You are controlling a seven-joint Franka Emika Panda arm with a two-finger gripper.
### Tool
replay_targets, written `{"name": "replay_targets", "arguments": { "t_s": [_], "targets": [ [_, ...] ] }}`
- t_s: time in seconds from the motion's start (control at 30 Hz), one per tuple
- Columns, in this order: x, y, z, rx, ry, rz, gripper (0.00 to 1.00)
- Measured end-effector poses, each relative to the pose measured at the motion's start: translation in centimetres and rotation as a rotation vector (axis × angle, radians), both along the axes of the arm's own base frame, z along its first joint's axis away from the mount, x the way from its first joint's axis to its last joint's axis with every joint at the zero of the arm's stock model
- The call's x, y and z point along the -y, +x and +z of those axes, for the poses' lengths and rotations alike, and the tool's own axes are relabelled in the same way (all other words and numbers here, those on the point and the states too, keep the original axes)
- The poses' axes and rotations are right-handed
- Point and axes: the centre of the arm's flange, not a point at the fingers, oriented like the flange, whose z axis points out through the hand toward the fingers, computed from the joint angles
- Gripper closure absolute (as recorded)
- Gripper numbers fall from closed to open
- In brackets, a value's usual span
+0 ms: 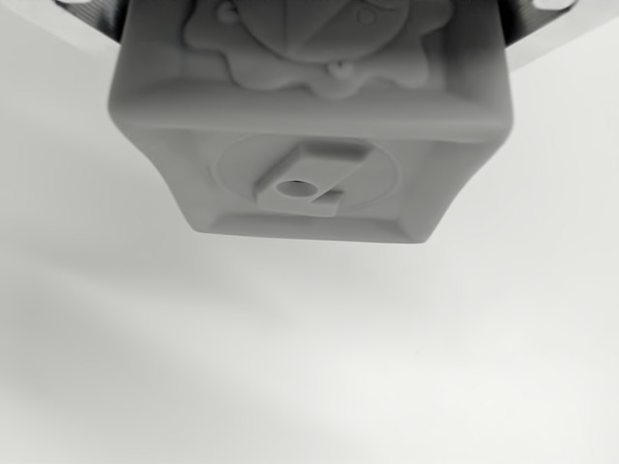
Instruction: Destack cube
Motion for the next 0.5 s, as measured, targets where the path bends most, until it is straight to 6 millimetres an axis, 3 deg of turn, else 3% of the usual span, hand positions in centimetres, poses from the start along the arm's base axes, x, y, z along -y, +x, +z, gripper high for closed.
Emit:
{"name": "replay_targets", "arguments": {
  "t_s": [0.2,0.5],
  "targets": [
    [-0.2,0.8,-0.2,-0.001,0.0,0.0,1.0],
    [-0.2,0.7,-3.3,-0.009,-0.002,0.0,1.0]
  ]
}}
